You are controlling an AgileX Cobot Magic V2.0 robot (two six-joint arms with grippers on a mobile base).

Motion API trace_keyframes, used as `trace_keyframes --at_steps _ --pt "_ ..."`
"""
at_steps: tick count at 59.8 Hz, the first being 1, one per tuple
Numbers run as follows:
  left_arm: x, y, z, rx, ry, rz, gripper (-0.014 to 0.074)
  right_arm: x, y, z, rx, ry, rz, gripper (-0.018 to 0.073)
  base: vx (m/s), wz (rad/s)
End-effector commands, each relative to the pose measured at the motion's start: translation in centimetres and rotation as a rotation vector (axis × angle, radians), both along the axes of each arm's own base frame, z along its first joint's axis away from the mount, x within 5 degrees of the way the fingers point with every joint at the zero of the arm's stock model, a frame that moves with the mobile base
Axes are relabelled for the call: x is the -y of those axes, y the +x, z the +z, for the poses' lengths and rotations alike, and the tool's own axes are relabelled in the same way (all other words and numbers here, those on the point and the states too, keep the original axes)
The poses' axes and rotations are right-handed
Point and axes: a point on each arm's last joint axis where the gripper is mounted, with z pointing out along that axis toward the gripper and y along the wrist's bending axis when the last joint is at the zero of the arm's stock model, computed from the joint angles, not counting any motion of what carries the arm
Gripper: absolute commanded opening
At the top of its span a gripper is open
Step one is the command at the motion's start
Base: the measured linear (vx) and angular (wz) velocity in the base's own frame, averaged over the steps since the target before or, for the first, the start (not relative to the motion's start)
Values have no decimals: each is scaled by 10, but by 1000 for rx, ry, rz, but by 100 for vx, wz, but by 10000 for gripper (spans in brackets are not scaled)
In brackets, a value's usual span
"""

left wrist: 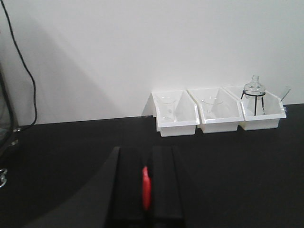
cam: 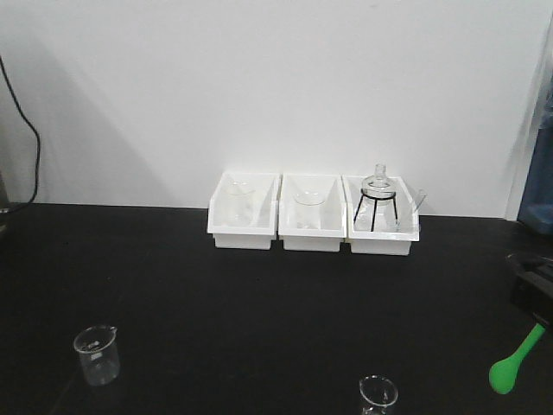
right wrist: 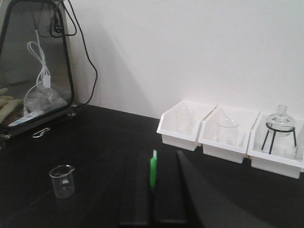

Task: Sort red and green spoons into left cabinet
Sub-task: 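Drive the base away from the bench toward the white cabinet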

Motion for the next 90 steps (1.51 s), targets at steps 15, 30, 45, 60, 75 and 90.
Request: trace_keyframes --at_steps 15,30,45,60,75,90 --pt "-1 0 14 84 -39 8 -3 3 -1 17 94 49 -26 -3 -13 41" --pt "-1 0 14 84 -39 8 -3 3 -1 17 94 49 -26 -3 -13 52" --pt "-1 0 14 84 -39 8 -3 3 -1 17 98 51 -28 -3 -13 50" --pt "-1 0 14 84 -39 8 -3 3 -1 17 98 51 -28 -3 -13 49" --pt "-1 0 14 84 -39 8 -3 3 -1 17 98 51 -28 -3 -11 48" --pt "-1 0 14 84 -39 8 -3 3 -1 17 98 51 -28 -3 -7 61"
